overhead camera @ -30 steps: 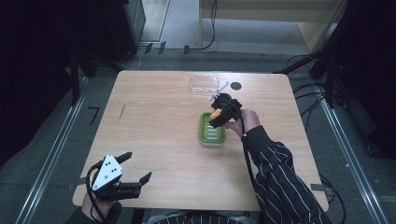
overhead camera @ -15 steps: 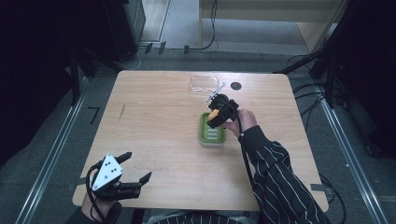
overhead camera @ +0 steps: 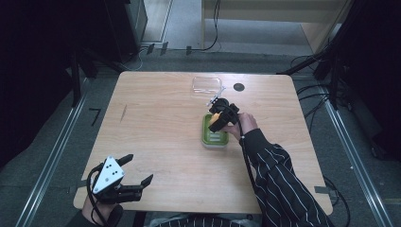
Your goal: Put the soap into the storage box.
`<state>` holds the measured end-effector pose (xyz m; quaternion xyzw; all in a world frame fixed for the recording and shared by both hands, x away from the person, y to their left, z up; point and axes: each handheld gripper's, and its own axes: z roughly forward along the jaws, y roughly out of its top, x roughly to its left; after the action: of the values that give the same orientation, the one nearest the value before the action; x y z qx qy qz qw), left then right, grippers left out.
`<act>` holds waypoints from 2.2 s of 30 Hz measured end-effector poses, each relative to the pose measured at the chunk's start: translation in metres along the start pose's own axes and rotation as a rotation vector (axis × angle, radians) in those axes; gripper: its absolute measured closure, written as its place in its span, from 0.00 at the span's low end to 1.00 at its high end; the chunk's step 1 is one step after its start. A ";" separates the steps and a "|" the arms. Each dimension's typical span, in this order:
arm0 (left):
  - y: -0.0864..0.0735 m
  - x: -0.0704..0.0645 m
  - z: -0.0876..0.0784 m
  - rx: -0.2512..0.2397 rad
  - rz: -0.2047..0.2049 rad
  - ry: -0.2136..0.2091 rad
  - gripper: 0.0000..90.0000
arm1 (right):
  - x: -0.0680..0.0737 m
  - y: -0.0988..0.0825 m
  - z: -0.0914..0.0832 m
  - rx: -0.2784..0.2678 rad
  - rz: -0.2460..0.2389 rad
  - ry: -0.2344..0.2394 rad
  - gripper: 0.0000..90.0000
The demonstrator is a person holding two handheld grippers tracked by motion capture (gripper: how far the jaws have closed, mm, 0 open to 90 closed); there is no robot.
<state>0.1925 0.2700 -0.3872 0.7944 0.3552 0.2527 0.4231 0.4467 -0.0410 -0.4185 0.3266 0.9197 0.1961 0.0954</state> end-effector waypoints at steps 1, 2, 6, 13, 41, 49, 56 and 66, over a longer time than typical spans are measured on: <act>0.000 0.000 0.000 0.000 0.000 0.000 0.15 | 0.000 0.000 0.001 0.001 0.001 0.000 0.31; 0.000 0.000 0.000 0.002 0.001 0.000 0.15 | 0.000 0.000 0.001 0.003 0.003 0.001 0.31; 0.000 0.001 -0.001 0.001 -0.001 0.001 0.15 | 0.000 0.000 0.003 0.009 -0.001 0.004 0.31; -0.001 0.000 -0.001 -0.001 -0.001 0.001 0.15 | 0.001 0.000 0.008 0.019 0.001 0.010 0.31; -0.001 0.000 -0.003 0.001 -0.002 0.008 0.15 | 0.005 0.000 0.024 0.070 -0.012 0.014 0.31; -0.002 0.000 -0.003 0.002 -0.002 0.008 0.15 | 0.007 0.000 0.028 0.078 -0.031 0.009 0.31; -0.002 0.000 -0.003 0.000 -0.002 0.009 0.15 | 0.007 0.000 0.029 0.083 -0.029 0.011 0.31; -0.002 0.000 -0.003 0.002 -0.001 0.007 0.15 | 0.007 -0.001 0.032 0.090 -0.029 0.008 0.30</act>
<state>0.1902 0.2721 -0.3871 0.7937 0.3573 0.2548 0.4212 0.4507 -0.0274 -0.4482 0.3162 0.9326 0.1547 0.0799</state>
